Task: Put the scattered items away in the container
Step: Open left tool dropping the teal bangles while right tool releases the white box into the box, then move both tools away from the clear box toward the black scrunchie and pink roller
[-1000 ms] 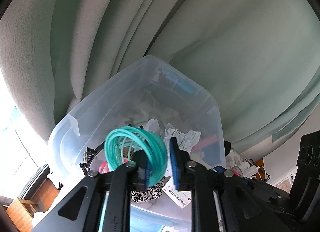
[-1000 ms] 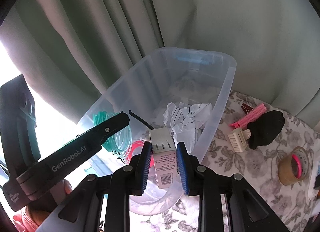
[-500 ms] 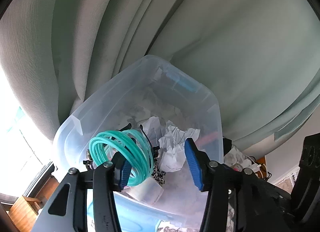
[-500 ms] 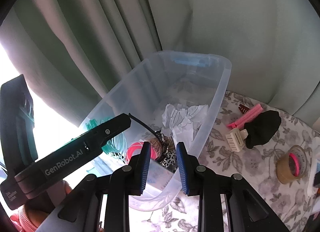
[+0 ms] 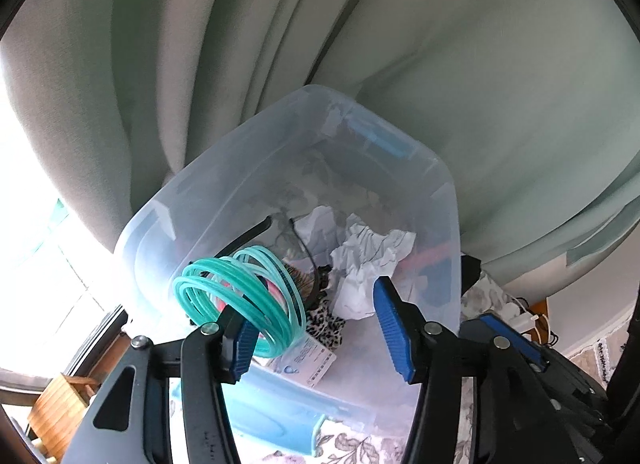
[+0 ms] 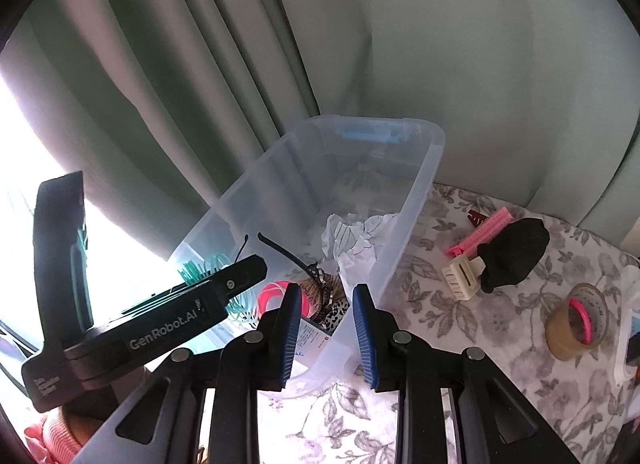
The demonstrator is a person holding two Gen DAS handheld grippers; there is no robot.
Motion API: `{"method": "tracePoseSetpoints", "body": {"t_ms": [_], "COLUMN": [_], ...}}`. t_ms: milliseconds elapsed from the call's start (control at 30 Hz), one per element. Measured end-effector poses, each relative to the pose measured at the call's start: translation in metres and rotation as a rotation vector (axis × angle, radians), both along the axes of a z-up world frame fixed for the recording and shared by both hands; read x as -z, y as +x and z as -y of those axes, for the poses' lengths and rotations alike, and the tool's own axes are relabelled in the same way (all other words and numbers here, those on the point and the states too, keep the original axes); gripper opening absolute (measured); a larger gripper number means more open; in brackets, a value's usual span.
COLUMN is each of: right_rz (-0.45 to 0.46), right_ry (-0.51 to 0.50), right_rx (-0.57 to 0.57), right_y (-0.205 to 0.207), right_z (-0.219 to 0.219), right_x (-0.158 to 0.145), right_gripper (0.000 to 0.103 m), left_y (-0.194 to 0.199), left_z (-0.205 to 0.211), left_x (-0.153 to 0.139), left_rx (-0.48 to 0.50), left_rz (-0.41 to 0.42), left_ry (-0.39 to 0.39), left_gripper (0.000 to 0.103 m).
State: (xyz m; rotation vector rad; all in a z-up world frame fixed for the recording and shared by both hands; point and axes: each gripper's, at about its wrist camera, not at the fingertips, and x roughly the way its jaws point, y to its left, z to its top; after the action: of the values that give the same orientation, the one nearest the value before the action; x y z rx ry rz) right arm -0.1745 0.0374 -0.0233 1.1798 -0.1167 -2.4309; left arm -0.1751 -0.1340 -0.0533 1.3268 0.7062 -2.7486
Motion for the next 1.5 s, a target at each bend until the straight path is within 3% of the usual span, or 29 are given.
{"method": "tracePoseSetpoints", "body": {"t_ms": [367,967,1333,1500], "right_rz": [-0.022,-0.072,-0.1,-0.123], "right_ry": [-0.04,-0.078,-0.079,-0.079], "right_rx": [0.004,0.04,0.055,0.067], "right_y": [0.015,0.053,0.079,0.093], "right_z": [-0.006,-0.024,-0.032,-0.038], "right_x": [-0.013,-0.041,-0.053,-0.061], "right_gripper": [0.03,0.03,0.03,0.036], "left_y": [0.012,0.044,0.069,0.081], "left_z": [-0.003,-0.03,-0.038,-0.044], "left_x": [-0.01,-0.043,-0.064,-0.078], "left_rx": [-0.021,0.027,0.026,0.031], "left_rz": [0.005,-0.082,-0.15,-0.211], "left_ry": [-0.016,-0.034,-0.042,-0.047], "left_gripper": [0.057,0.057,0.07,0.07]}}
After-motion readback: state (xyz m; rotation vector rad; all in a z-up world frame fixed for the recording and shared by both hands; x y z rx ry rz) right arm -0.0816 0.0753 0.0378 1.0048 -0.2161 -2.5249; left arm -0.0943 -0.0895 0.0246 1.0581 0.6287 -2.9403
